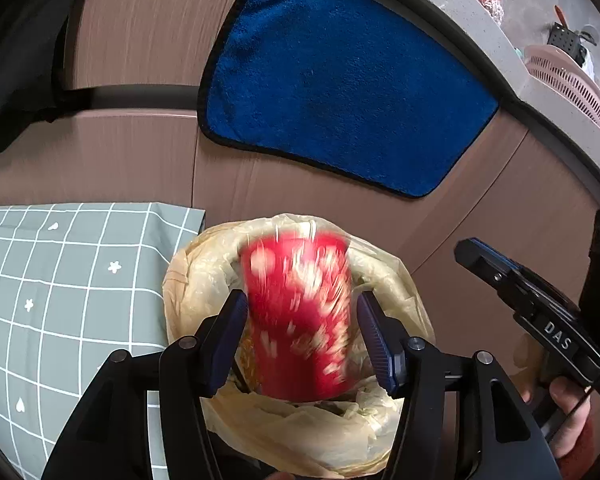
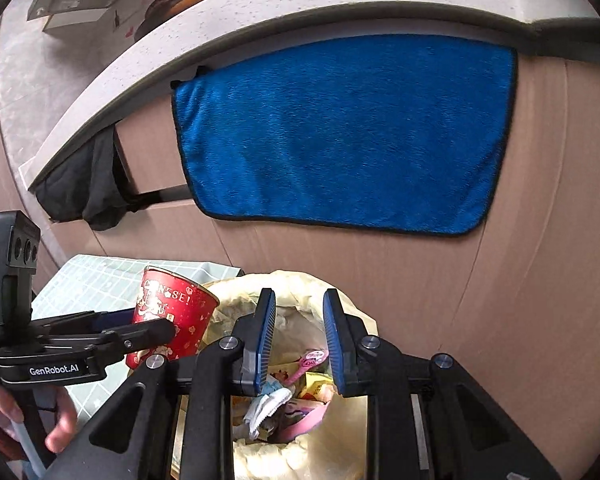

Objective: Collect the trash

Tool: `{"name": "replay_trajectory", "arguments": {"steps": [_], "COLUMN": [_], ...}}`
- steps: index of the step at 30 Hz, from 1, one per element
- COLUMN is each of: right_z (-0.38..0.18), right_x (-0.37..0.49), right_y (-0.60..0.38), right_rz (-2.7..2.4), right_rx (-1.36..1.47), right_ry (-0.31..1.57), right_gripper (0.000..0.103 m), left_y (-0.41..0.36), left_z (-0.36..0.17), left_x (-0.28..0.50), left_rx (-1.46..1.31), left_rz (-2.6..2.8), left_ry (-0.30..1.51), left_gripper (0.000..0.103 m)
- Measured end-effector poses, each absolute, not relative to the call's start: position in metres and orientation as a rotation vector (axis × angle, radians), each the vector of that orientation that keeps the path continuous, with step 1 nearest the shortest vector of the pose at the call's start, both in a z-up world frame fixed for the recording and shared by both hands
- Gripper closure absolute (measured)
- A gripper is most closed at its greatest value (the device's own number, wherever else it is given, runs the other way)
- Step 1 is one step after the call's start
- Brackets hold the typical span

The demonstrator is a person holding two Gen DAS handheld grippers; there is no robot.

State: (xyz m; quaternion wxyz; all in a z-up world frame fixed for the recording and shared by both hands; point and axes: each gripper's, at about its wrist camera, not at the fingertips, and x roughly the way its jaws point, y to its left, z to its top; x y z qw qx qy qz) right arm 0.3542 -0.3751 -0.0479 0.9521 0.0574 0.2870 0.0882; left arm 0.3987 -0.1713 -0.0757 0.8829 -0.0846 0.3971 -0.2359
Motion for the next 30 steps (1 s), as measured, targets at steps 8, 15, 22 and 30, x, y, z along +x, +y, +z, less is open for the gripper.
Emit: {"name": "replay_trajectory", "arguments": {"steps": [8, 15, 22, 30], "right_z": [-0.042, -0.024, -0.007, -0.011], "right_x": [0.332, 0.281, 0.208, 0.127], "right_y": [-0.373, -0.354, -0.313, -0.262], "right_rz": [0.157, 0.175, 0.334, 0.358], "right_rx": [0.134, 0.147, 0.178, 0.095], "right_ry": [0.584, 0.564, 0.535, 0.525], "right_gripper": [0.077, 0.07, 0.056, 0.048], "left_y": [-0.153, -0.122, -0.093, -0.061], "left_z": [-0.064, -0.032, -0.015, -0.011], "left_x": [0.386, 0.312, 0.209, 0.113], "left_rx": [-0.181, -0.147, -0.057, -0.01], "left_rz": [-0.417, -0.346, -0.275, -0.135], "left_ry": [0.808, 0.735, 0.688, 0.612], "left_gripper": [0.045, 0.045, 0.045, 0.045]}}
